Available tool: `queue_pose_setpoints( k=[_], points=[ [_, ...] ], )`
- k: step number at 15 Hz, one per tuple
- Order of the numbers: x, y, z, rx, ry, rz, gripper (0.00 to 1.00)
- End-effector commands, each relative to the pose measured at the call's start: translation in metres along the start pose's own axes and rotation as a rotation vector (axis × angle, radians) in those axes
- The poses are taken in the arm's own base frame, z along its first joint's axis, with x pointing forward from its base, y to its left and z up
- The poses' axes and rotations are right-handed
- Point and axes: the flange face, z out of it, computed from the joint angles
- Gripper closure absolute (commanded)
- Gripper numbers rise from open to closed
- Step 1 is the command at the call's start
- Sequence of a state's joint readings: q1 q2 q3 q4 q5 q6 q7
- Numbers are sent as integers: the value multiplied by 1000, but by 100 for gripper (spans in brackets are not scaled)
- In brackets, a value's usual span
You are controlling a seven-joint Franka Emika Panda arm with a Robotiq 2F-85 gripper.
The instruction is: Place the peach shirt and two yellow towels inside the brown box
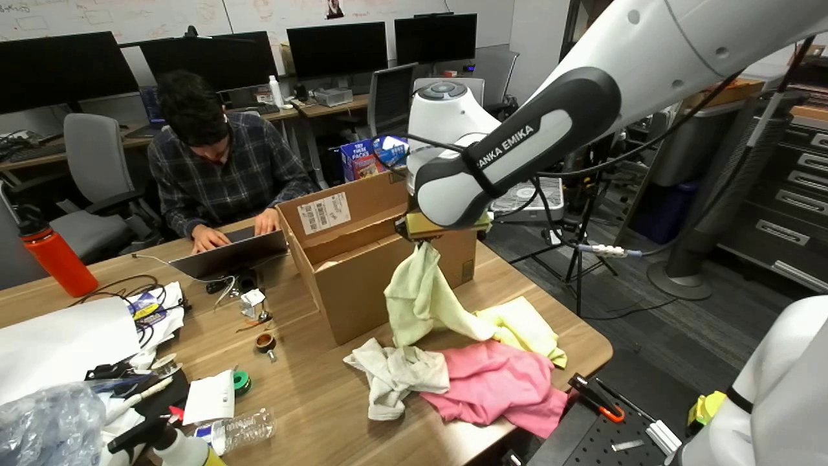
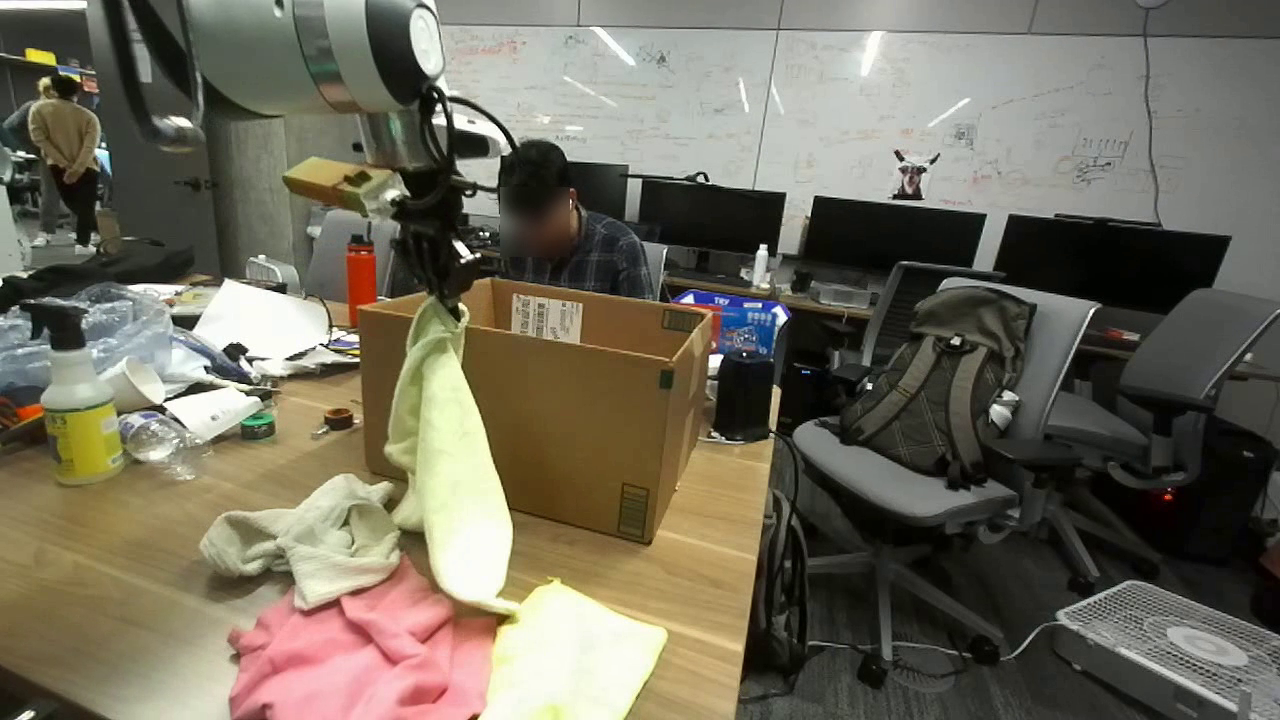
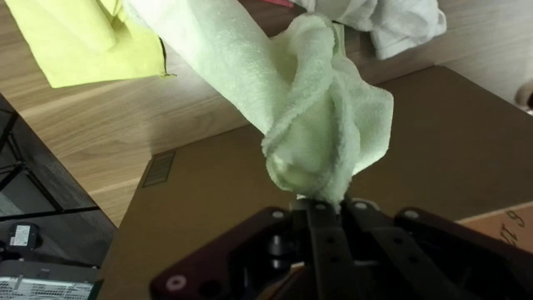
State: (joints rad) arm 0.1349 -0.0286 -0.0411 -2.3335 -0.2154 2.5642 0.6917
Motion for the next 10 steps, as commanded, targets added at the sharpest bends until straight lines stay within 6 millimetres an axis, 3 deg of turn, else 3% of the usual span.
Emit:
queue_pose_setpoints(
  k=[1, 10],
  points=[
    [10, -16, -58, 36, 65, 58, 99],
    [31, -54, -178, 119, 124, 214, 99]
  ],
)
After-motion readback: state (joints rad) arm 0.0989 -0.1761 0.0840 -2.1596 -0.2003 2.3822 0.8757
